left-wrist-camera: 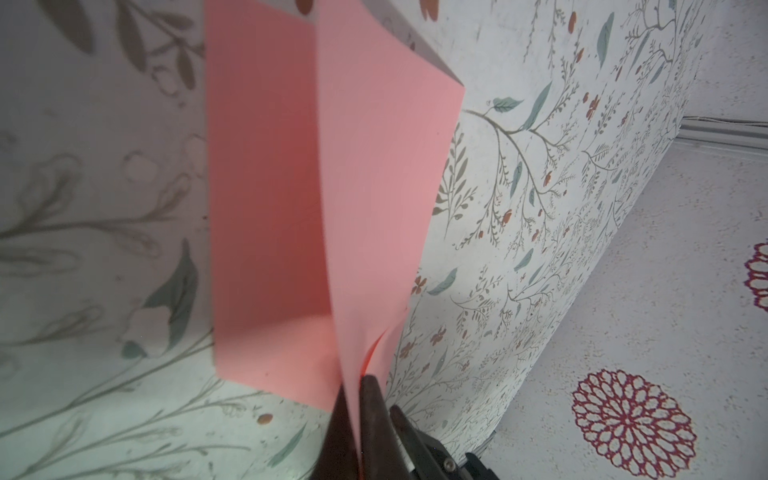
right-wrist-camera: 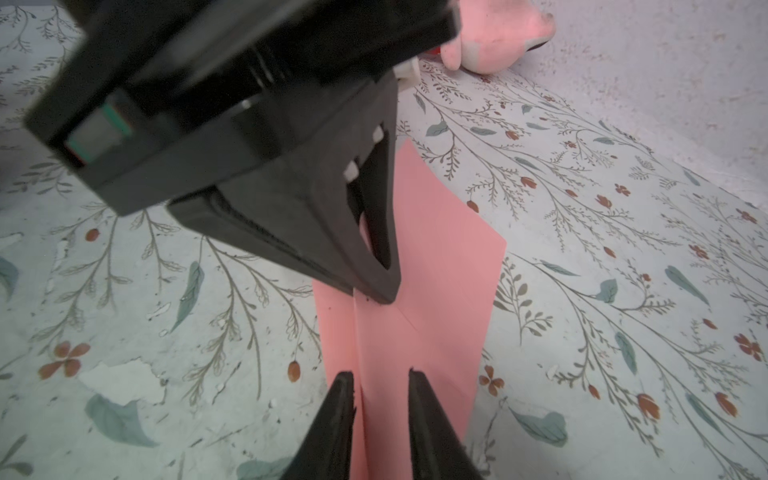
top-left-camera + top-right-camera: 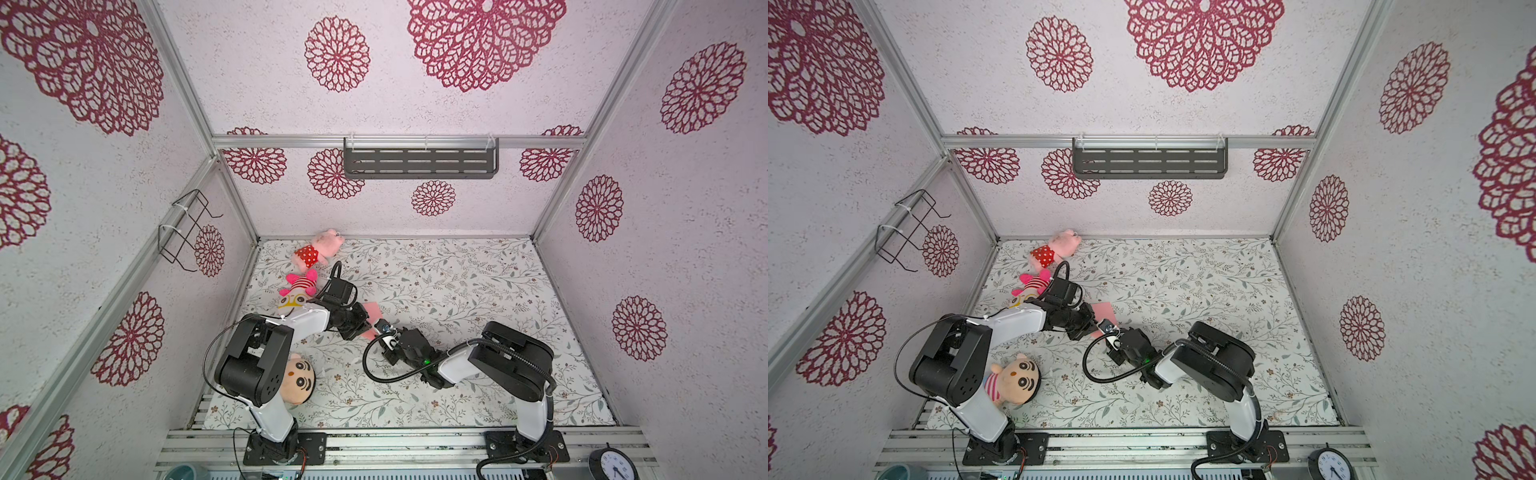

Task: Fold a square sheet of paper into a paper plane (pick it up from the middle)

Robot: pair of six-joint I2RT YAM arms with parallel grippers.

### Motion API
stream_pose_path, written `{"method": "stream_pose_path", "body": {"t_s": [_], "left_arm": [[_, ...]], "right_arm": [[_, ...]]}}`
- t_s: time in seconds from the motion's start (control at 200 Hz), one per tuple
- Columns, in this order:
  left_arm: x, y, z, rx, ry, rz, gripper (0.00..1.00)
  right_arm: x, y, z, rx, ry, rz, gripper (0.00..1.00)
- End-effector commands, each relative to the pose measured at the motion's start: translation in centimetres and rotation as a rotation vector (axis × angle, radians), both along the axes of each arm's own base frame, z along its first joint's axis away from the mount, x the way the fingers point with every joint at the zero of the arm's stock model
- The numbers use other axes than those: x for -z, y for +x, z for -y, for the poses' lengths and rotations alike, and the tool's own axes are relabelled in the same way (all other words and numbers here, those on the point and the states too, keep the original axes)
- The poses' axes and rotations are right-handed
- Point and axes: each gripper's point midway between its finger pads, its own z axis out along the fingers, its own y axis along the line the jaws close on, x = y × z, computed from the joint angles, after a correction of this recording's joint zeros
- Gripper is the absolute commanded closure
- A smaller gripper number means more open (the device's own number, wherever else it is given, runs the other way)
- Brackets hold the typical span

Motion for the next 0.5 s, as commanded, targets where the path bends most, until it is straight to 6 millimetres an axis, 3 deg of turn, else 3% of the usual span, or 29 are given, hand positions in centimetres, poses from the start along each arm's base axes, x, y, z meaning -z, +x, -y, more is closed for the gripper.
{"method": "stream_pose_path", "body": {"t_s": [0.0, 0.215, 0.345, 0.495], "left_arm": [[-0.5, 0.6, 0.1, -0.011, -0.014, 0.010, 0.95], [-0.7, 0.6, 0.2, -0.010, -0.018, 0.015, 0.95], [-1.1, 0.6, 0.1, -0.015, -0.021, 0.021, 0.92], [-2.1, 1.1, -1.1, -0.045, -0.018, 0.046, 0.83]], "right_arm": [[-0.6, 0.6, -0.4, 0.011, 0.025, 0.013, 0.73], [-0.1, 0.9, -0.3, 0.026, 0.012, 0.006, 0.74], [0.1, 0.9, 0.0, 0.037, 0.011, 0.000, 0.82], [-0.1, 0.8, 0.1, 0.032, 0.033, -0.014, 0.91]]}}
